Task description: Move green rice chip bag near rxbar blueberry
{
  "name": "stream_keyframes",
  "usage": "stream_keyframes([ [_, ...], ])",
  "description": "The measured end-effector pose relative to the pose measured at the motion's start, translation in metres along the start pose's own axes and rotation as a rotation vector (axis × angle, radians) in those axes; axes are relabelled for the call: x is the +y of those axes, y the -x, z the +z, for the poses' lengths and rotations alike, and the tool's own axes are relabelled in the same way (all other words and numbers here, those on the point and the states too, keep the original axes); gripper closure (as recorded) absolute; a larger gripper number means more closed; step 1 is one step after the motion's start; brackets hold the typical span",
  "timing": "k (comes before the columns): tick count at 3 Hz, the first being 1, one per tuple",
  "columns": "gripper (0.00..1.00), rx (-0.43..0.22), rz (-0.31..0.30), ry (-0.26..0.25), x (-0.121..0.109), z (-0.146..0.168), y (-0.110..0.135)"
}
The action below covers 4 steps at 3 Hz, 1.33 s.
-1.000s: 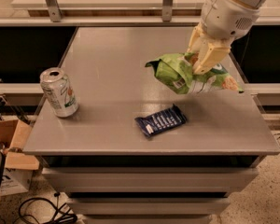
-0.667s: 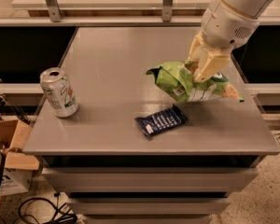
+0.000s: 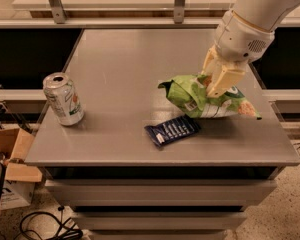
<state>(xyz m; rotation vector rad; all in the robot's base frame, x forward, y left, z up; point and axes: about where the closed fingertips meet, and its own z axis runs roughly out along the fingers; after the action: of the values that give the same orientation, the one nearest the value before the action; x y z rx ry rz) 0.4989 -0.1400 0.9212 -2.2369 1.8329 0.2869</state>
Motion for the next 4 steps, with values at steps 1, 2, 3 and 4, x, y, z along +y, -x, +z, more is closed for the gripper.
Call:
stream_keyframes([
  [1, 0.36, 0.007, 0.015, -0.001, -0.0025, 0.0032, -0.0045],
  [2, 0.13, 0.011, 0.019, -0.003, -0.0066, 0.0046, -0.0082],
  [3, 0.0, 0.014, 0.021, -0.003, -0.0096, 0.0051, -0.0116],
  [4, 0.0, 0.01, 0.021, 0.0, -0.0114, 0.0053, -0.0132],
])
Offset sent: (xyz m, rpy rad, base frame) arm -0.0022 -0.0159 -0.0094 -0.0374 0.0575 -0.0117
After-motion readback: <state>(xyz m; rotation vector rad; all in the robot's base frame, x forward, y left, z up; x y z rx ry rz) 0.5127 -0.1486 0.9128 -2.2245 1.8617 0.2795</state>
